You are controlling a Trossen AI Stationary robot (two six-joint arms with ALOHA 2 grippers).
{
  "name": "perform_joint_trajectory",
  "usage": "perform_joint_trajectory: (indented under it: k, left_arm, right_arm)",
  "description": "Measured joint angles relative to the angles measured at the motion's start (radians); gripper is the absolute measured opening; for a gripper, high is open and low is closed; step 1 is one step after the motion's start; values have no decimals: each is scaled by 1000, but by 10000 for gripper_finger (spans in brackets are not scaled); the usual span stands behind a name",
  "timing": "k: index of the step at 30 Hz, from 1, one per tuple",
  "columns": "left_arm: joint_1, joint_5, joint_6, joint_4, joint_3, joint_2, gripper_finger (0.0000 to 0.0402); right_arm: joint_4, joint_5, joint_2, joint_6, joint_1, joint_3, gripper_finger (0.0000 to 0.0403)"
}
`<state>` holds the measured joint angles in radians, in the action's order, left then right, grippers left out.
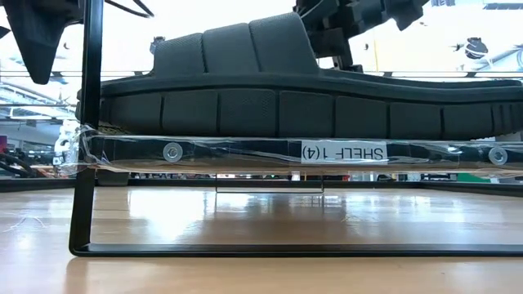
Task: Pick and place slides into the shelf
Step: Put the black slide on the shelf
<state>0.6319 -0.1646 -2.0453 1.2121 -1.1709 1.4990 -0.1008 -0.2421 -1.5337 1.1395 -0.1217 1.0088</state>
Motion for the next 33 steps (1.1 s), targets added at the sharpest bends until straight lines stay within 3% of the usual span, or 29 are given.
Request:
perform_joint_trajectory:
  k: [17,26,33]
  left_arm:
    - [-2,0,-2,8,0,0,255]
    - [-2,8,24,12,0,0,255]
    - [-2,8,38,11,0,0,255]
  right_arm:
    - [6,195,-4,79,-63,0,0]
    - [-125,157,-101,135,-77,0,0]
    - [-92,162,-106,158,-77,0,0]
